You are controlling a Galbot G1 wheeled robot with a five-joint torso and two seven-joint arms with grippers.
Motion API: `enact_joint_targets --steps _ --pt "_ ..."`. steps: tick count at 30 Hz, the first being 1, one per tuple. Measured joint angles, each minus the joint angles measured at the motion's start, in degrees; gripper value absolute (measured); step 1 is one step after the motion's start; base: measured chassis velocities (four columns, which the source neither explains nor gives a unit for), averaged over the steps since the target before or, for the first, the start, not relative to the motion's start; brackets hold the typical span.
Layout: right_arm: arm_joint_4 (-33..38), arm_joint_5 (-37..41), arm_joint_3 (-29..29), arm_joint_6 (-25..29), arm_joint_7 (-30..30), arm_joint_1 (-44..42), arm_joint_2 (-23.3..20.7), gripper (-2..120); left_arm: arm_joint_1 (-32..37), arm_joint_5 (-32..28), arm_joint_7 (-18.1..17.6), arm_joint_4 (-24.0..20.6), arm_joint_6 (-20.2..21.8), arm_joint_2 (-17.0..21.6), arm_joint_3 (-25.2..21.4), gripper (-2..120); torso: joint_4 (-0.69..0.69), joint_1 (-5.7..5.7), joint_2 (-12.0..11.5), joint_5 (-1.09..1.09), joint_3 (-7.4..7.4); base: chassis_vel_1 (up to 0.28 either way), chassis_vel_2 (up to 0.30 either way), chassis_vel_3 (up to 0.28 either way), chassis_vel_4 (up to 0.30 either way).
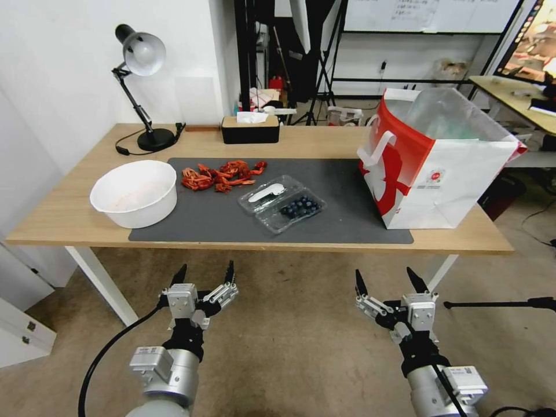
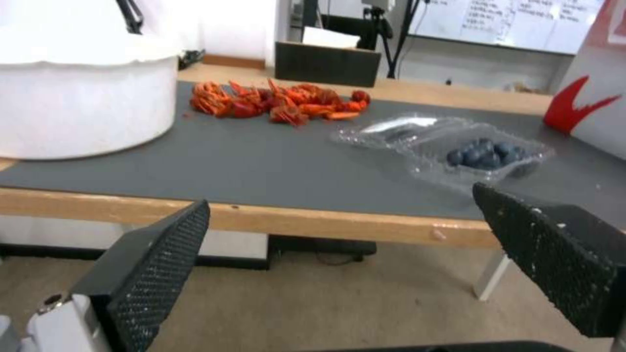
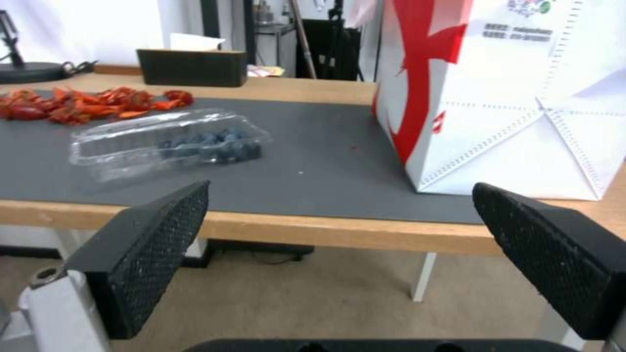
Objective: Close the takeout container lid, then place the container into the takeout bag.
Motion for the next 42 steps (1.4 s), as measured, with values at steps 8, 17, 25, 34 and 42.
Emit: enact_joint_targets --steps 8,17,25,34,42 --pt "0.75 2.57 2.42 -2.61 0.75 2.84 0.01 100 -3.39 -2.36 0.74 2.84 1.3 2.12 0.92 100 -0.03 0.01 0.0 -0.02 0.0 0.0 0.0 0.0 0.0" --pt "-4.93 8.08 -3.33 -7.69 3.75 13.39 -2.78 100 -2.95 -1.22 0.81 3.45 -0.69 1.42 -0.82 100 -0.01 0.0 0.0 0.0 0.01 0.0 0.0 0.0 0.0" --pt "-11.73 9.96 -11.81 -10.99 8.64 23.44 -4.58 100 -2.41 -0.23 0.79 4.1 -1.86 0.84 -1.63 100 -0.01 0.01 0.0 -0.02 0.01 0.0 0.0 0.0 0.0" --pt "-15.49 7.48 -23.17 -21.81 19.47 32.91 -5.42 100 -1.89 1.7 0.79 5.35 -3.1 -0.35 -2.13 100 -0.01 -0.01 0.0 -0.02 0.01 0.0 0.0 0.0 0.0" --pt "-18.38 7.38 -28.0 -26.61 28.82 37.13 -2.81 100 -1.94 2.12 0.76 6.44 -3.32 -0.86 -2.11 100 -0.01 -0.01 0.0 -0.01 0.0 0.0 0.0 0.0 0.0"
